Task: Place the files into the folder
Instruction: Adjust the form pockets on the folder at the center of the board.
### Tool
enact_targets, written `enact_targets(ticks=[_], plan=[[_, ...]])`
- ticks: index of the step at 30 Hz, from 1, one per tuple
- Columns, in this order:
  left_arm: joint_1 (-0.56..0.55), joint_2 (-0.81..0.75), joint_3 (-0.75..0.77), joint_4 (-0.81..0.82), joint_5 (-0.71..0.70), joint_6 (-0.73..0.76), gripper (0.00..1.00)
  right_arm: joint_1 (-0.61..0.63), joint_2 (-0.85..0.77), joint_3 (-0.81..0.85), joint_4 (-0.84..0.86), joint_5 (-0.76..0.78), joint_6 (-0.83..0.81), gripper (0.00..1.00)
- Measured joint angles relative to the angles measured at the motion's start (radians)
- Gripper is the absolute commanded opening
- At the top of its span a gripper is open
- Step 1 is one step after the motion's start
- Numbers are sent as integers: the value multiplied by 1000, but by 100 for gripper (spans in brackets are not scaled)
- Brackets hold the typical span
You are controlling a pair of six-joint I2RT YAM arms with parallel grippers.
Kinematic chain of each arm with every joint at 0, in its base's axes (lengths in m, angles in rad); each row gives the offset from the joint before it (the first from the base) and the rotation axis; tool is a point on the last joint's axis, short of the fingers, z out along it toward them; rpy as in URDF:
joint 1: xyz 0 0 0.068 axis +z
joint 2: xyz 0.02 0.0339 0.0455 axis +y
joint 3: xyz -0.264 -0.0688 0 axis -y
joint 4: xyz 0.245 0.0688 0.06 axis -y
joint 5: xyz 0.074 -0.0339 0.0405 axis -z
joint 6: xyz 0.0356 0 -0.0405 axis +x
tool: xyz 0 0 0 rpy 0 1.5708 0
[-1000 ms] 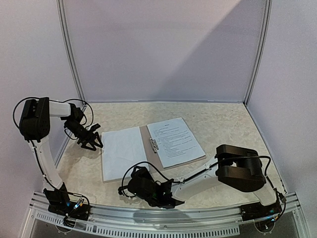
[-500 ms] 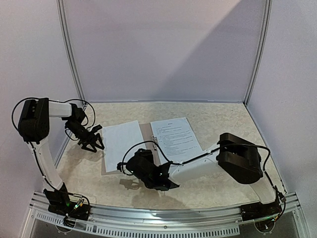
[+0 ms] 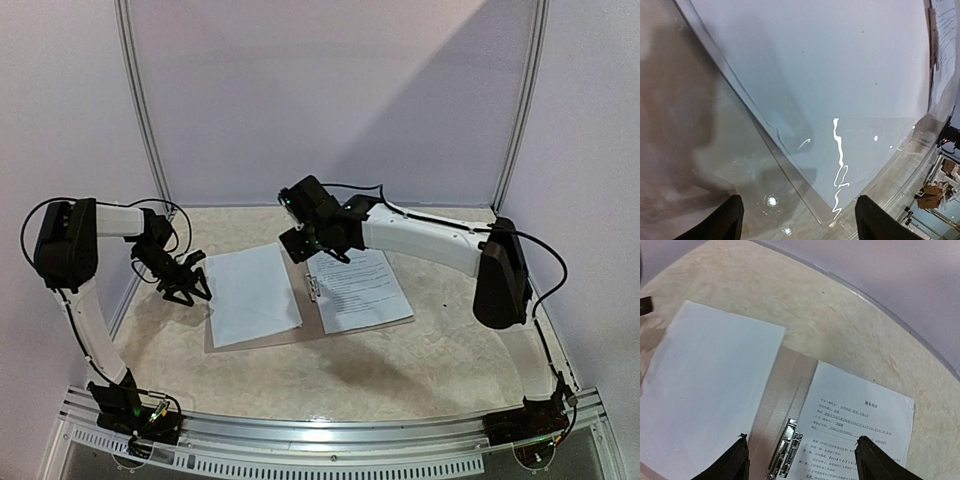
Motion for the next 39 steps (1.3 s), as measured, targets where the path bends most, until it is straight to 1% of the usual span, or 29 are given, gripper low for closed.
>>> enact_targets(ticks=[3,4,6,9,14,18,20,23,25,28,30,35,39], plan=[[-13,0,-1,2,-17,-3,82,-46,85,40,-66,1,90,72],[-18,0,-1,3,-25,-4,81,-49,130,43,-92,0,114,68],[-23,0,-1,5,-39,-4,80,-43,159,43,-111,-12,127,57],[-24,-2,-1,12,-57,-7,77,-22,198,40,-138,-50,153,49],[-25,-2,-5,39,-72,-20,73,2,196,28,-106,-98,203,47],[-25,-2,-13,52,-74,-36,66,14,196,-8,-84,-126,251,44],[-25,-2,-17,56,-72,-43,62,16,197,-12,-78,-127,275,41],[-25,-2,-22,62,-72,-51,58,16,197,-13,-69,-131,300,30],[-25,-2,-28,68,-69,-54,55,16,197,-18,-63,-148,319,29],[-26,-2,-32,73,-64,-60,54,18,197,-29,-59,-180,342,29],[-31,-2,-32,74,-62,-61,54,23,197,-44,-50,-194,351,27],[-51,-2,-33,75,-60,-67,54,36,188,-71,-16,-200,376,14],[-54,-2,-35,77,-59,-68,54,37,156,-133,22,-224,407,10]])
